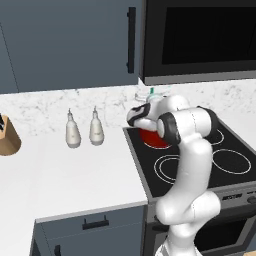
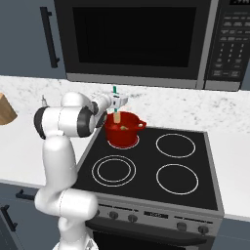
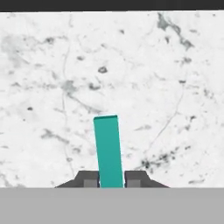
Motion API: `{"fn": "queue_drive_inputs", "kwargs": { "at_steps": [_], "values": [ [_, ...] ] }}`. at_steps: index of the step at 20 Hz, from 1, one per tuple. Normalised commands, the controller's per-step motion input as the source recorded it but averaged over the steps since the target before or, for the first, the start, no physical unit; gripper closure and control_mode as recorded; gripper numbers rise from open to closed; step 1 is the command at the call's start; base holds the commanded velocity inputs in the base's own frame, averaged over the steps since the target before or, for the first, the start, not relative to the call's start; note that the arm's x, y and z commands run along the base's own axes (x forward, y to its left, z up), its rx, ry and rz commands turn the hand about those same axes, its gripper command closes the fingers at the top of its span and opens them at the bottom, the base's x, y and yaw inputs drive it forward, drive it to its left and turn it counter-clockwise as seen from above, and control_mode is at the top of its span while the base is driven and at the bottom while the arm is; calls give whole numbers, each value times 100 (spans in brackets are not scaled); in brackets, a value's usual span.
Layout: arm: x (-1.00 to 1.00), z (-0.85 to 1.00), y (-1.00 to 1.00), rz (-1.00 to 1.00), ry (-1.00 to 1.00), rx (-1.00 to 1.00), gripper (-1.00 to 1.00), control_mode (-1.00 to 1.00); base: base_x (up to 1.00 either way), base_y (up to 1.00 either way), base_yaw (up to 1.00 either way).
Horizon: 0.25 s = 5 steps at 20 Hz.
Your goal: Put the tomato and onion in the pot. Retrieve the spatula and lightly stir the vegetables in the pot.
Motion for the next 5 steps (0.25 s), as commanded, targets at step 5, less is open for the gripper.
{"fn": "queue_drive_inputs", "kwargs": {
  "at_steps": [5],
  "values": [
    [-11,-32,0,-1,-5,-3,100,-100,0,0,0]
  ]
}}
